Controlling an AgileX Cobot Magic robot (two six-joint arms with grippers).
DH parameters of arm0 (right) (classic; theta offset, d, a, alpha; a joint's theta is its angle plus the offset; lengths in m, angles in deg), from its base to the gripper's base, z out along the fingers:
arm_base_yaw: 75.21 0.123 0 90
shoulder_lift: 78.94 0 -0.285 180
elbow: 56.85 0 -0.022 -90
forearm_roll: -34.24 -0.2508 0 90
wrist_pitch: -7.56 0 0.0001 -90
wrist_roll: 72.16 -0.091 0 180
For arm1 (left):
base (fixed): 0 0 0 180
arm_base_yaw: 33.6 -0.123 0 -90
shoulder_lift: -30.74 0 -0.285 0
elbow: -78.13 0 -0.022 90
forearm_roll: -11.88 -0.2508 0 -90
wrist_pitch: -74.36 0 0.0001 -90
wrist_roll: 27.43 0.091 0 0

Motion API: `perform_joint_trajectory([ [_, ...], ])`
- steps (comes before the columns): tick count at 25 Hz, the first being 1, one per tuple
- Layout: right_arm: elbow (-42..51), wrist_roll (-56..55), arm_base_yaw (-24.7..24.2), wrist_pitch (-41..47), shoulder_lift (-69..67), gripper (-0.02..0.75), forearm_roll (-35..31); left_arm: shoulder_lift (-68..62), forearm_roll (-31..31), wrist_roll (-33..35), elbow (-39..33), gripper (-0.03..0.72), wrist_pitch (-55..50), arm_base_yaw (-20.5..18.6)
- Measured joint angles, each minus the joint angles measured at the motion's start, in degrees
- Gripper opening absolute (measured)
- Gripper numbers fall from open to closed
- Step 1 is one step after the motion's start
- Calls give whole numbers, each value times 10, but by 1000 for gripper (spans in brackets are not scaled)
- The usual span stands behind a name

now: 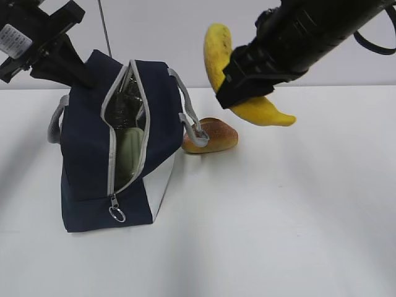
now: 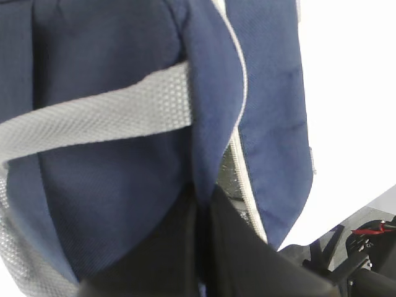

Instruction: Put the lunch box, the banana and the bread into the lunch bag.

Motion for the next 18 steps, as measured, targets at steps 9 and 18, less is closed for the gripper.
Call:
perform_joint_trajectory([
  [9, -8, 133, 1, -48, -35, 320, -261, 0, 4, 0, 0, 0, 9, 0],
  [18, -54, 221, 4, -51, -152, 320, -426, 0, 4, 0, 0, 0, 10, 0],
])
